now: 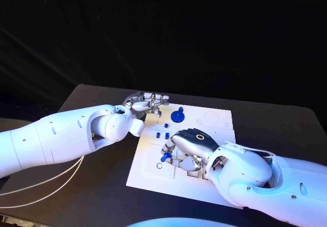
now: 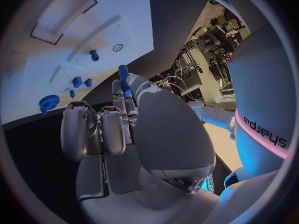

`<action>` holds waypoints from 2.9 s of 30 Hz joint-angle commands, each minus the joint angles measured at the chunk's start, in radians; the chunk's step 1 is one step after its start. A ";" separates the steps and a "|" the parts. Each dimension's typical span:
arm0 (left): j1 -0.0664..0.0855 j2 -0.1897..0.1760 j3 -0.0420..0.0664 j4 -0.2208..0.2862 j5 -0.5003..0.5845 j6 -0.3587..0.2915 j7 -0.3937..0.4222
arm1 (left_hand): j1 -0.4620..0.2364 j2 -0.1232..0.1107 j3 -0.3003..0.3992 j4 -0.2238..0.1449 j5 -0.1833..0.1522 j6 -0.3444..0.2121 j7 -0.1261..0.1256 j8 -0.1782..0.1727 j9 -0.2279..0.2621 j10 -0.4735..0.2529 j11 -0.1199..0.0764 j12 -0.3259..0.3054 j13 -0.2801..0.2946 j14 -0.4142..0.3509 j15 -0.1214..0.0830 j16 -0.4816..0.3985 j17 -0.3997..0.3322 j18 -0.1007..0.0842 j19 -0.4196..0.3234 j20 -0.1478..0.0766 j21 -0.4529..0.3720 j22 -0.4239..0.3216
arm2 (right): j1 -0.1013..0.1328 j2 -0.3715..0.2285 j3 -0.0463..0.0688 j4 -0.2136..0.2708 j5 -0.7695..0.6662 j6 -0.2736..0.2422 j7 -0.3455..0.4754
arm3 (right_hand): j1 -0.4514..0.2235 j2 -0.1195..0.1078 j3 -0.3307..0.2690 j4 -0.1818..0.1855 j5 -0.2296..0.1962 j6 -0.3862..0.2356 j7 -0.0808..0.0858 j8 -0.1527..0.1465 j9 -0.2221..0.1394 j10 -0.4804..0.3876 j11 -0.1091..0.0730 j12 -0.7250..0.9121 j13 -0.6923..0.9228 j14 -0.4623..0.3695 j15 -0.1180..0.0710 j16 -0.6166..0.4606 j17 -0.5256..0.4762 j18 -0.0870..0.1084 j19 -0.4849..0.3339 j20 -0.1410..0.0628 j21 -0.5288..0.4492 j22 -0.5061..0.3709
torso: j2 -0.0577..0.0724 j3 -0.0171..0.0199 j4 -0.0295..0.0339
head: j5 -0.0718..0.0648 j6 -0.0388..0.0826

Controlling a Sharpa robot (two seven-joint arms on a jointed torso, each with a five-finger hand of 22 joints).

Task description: Assemble the parts on the task board

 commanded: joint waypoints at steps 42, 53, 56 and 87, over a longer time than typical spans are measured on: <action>0.000 0.004 0.001 0.004 0.004 0.023 0.006 | -0.004 0.007 -0.007 -0.001 -0.001 0.003 0.004 0.006 -0.001 -0.007 0.002 0.006 0.001 -0.007 0.003 0.006 -0.001 0.015 -0.002 0.007 -0.008 -0.002 | -0.062 0.104 -0.011 -0.137 -0.087 0.058 -0.006 | -0.007 -0.011 0.017 -0.005 0.001 0.001 0.007 -0.005 -0.001 0.000 0.004 -0.011 -0.002 0.046 -0.003 0.004 -0.002 -0.009 0.015 0.004 -0.014 0.192 | -0.001 -0.0003 -0.0008 | 0.014 -0.009; 0.000 0.005 0.001 0.005 0.004 0.025 0.004 | -0.004 0.007 -0.007 -0.001 -0.001 0.003 0.004 0.006 -0.001 -0.007 0.002 0.006 0.001 -0.007 0.003 0.006 -0.001 0.015 -0.002 0.007 -0.008 -0.002 | -0.063 0.122 -0.015 -0.130 -0.101 0.091 -0.017 | -0.024 -0.020 0.022 -0.007 -0.019 -0.005 0.010 -0.010 -0.003 -0.005 0.007 -0.019 -0.003 0.045 0.000 0.002 -0.007 -0.007 0.011 0.006 -0.025 0.190 | 0.000 -0.0003 -0.0009 | 0.015 -0.011; 0.000 0.005 0.001 0.005 0.004 0.025 0.004 | -0.004 0.007 -0.007 -0.001 -0.001 0.003 0.004 0.006 -0.001 -0.007 0.002 0.006 0.001 -0.007 0.003 0.006 -0.001 0.015 -0.002 0.007 -0.008 -0.002 | -0.064 0.126 -0.016 -0.128 -0.103 0.097 -0.020 | -0.033 -0.025 0.022 -0.006 -0.021 -0.012 0.012 -0.014 -0.005 -0.011 0.010 -0.024 -0.004 0.044 0.002 0.000 -0.010 -0.006 0.008 0.008 -0.031 0.189 | 0.000 -0.0003 -0.0005 | 0.016 -0.012; 0.000 0.000 0.001 0.006 0.004 0.032 -0.003 | -0.005 0.008 -0.007 -0.001 -0.001 0.002 0.004 0.006 -0.002 -0.009 0.003 0.007 0.001 -0.008 0.003 0.006 -0.002 0.016 -0.004 0.007 -0.012 -0.005 | -0.053 0.023 -0.010 -0.045 -0.084 -0.054 -0.017 | -0.085 -0.065 -0.002 -0.013 -0.024 -0.122 0.035 -0.020 -0.040 -0.096 0.036 -0.024 -0.006 0.031 0.025 -0.022 -0.049 0.011 -0.026 0.032 -0.120 0.165 | -0.002 -0.0006 -0.0009 | 0.007 -0.009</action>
